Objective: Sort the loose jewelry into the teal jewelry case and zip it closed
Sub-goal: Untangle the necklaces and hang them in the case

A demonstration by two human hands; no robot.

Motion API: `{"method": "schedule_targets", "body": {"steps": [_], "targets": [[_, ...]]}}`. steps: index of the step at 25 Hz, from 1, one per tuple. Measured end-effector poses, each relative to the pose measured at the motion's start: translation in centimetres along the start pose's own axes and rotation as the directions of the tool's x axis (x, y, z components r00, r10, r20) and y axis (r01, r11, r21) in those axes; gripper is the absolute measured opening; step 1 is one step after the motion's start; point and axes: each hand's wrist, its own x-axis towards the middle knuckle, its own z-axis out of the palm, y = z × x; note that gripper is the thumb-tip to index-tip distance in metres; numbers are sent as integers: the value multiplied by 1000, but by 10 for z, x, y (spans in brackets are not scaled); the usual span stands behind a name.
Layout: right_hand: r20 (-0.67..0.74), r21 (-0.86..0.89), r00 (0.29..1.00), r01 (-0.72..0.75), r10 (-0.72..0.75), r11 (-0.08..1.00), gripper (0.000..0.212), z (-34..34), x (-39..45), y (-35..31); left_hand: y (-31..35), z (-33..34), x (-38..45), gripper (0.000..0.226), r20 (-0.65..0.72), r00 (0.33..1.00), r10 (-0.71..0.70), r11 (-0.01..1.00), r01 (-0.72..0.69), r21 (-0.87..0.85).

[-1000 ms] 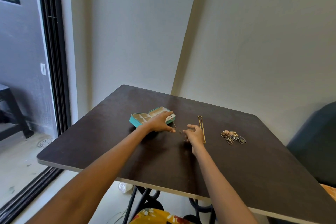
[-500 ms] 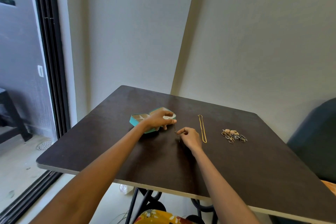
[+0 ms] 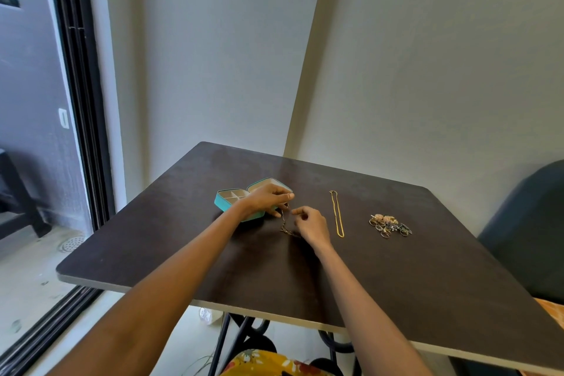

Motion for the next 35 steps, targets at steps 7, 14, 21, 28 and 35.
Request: {"method": "schedule_targets", "body": {"steps": [7,14,21,28,35], "targets": [[35,252,999,-14,5,968,18,4,8,-6,-2,-7,-2,36,25,1000,13,994,-10,-107],[130,442,990,-107,54,890,15,10,3,-13,8,-8,-5,42,40,999,5,985,2,-170],[217,569,976,-137,12,811,16,2,-7,-15,7,-4,-8,44,40,999,-16,981,23,-193],[109,624,993,-108,51,774,11,-4,-2,-15,7,-7,-10,36,-56,998,-14,991,7,-130],[-1,473,998,-62,70,879,19,-14,4,-9,6,-2,-12,39,-124,992,-16,1000,14,-15]]}}
